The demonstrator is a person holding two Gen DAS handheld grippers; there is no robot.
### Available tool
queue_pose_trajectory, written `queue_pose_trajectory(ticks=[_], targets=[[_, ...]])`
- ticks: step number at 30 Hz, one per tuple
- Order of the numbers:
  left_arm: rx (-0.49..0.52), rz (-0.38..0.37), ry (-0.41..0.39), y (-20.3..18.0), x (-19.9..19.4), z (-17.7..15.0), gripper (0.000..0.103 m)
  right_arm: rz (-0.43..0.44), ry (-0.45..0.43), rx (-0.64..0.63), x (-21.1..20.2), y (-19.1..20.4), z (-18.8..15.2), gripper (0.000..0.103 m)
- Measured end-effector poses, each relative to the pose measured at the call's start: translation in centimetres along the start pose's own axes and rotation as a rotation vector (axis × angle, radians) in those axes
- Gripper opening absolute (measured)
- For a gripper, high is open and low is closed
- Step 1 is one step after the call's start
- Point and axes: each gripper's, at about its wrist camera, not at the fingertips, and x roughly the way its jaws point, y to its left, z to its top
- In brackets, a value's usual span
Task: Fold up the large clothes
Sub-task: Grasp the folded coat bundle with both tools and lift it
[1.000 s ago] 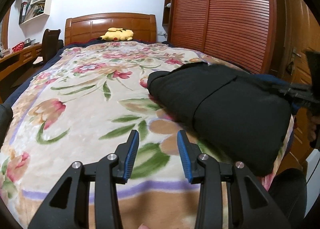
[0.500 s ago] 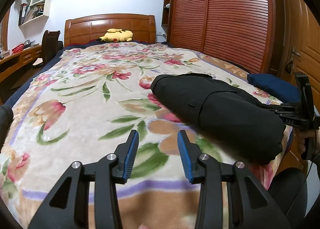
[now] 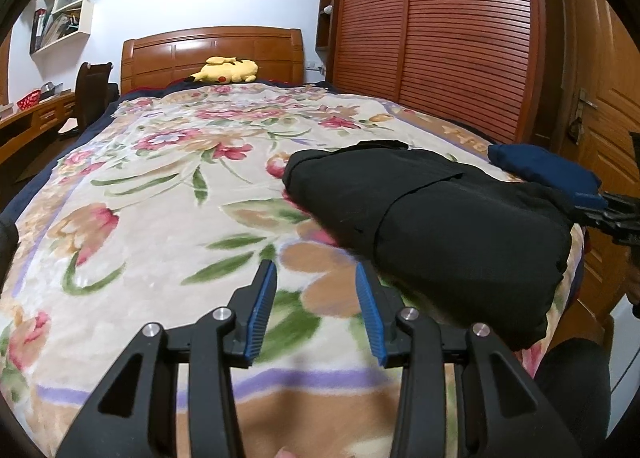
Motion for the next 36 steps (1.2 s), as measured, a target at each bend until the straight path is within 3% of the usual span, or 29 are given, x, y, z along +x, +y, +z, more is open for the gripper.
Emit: queue_pose_trajectory(ticks=[15,29,33,36], targets=[[0.02,-0.047,0.066,-2.1,3.6,3.5,0.041,0.058,0.073,0.029,1.8,-0.6,-3.6,0.06],[0.015,0.035,0.17,-0.3,15.1,9.9,0.043,0.065,0.082,0.025,4.5,-0.4,-5.1,0.065],[-0.023,0.024,0.221,1.2,18.6,10.3,0.043,0.069,0.078,0.059,4.7,-0.9,-5.3,0.071],[-0.035,0.0,0.25,1.7,20.4,10.5,0.05,0.078,0.077,0.083,5.1,-1.2,-5.5,0.073]])
